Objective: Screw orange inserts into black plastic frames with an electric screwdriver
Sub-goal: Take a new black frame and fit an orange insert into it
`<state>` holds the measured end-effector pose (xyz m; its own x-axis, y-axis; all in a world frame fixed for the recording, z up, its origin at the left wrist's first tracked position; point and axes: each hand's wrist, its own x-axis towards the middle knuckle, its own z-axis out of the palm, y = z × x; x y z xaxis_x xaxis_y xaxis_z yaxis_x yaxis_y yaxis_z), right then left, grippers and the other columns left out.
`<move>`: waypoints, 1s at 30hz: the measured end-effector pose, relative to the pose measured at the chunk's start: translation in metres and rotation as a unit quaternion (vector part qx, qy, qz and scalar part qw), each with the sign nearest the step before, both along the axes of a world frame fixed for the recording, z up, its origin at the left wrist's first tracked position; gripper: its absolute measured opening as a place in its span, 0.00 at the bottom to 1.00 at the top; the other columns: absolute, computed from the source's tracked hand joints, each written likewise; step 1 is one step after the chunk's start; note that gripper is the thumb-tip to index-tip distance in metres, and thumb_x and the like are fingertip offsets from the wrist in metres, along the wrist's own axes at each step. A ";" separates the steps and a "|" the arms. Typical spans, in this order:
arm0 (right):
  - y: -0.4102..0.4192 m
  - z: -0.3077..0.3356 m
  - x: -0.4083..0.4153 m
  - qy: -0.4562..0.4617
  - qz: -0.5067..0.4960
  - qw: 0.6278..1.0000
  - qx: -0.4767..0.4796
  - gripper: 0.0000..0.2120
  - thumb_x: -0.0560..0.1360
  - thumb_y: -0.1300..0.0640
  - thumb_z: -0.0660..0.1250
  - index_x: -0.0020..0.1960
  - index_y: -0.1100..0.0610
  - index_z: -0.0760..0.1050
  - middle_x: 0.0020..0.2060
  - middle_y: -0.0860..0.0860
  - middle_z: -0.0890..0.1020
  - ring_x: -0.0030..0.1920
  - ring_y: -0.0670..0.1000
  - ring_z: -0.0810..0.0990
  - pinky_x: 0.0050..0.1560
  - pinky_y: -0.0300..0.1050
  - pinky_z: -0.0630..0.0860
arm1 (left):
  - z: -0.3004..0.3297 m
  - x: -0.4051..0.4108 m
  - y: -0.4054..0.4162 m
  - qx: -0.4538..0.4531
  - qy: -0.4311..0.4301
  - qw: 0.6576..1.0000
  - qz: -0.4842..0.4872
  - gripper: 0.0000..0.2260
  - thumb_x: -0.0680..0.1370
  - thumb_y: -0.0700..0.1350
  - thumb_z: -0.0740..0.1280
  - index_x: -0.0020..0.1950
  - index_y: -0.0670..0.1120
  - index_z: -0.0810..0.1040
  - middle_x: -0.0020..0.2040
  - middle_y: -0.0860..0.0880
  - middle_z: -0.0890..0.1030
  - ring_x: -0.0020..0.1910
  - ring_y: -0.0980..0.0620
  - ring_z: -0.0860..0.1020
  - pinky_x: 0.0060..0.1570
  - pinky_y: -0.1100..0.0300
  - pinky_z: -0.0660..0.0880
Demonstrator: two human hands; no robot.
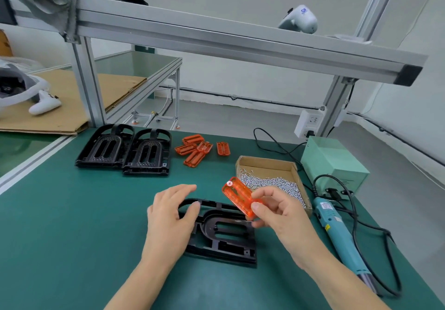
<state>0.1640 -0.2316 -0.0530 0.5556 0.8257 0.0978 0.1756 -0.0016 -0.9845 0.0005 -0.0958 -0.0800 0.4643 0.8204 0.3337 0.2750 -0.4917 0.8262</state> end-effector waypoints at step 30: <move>0.010 -0.021 0.003 -0.222 0.000 0.950 -0.220 0.05 0.76 0.55 0.69 0.52 0.51 0.81 0.44 0.45 0.81 0.39 0.41 0.76 0.44 0.39 0.74 | -0.002 0.020 0.017 0.115 0.247 0.940 -0.206 0.20 0.73 0.55 0.69 0.64 0.62 0.74 0.69 0.63 0.66 0.70 0.62 0.58 0.70 0.56 0.47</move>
<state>0.1673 -0.2211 -0.0736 0.5404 0.8408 -0.0316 0.5739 -0.3958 -0.7169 0.0200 -0.0791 -0.0817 0.8715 0.4701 0.1398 0.3449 -0.7901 0.5067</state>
